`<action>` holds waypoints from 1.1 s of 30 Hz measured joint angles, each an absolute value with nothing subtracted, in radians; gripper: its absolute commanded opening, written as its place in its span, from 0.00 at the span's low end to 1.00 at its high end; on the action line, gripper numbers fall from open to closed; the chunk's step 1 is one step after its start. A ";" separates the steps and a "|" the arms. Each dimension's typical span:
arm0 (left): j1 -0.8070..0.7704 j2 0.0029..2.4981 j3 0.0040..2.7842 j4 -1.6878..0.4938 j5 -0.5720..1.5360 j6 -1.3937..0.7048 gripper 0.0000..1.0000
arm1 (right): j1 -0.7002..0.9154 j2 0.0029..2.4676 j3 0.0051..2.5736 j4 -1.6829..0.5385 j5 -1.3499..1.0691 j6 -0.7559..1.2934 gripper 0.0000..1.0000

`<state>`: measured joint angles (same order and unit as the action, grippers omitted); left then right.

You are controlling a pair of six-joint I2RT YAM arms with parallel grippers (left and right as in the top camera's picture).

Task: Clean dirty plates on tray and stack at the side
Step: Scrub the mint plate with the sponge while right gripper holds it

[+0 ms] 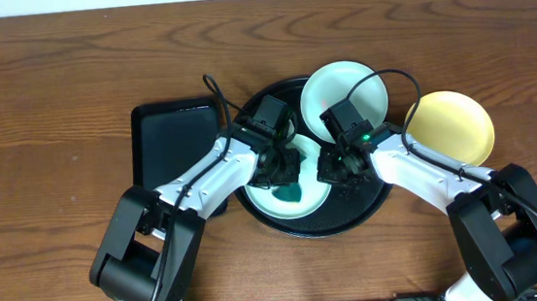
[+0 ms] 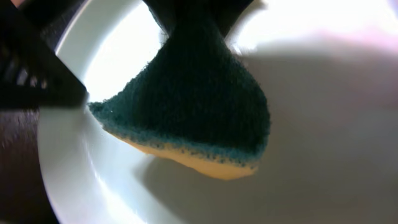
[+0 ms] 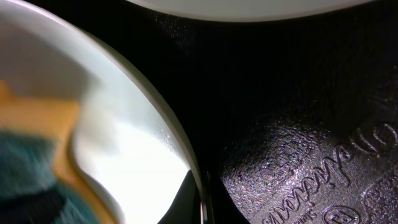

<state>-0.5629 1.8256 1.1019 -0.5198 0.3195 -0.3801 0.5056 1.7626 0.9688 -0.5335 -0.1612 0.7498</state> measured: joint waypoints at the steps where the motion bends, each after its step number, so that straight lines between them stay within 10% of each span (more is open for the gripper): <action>1: -0.563 1.826 1.102 -0.514 0.310 -0.380 0.07 | 0.506 1.763 0.969 -0.533 -0.161 0.750 0.01; 14: -0.567 1.844 1.103 -0.398 0.040 -0.374 0.07 | 0.506 1.763 0.969 -0.535 -0.172 0.750 0.01; 33: -0.553 1.861 1.105 -0.474 0.424 -0.369 0.07 | 0.506 1.763 0.969 -0.534 -0.164 0.750 0.01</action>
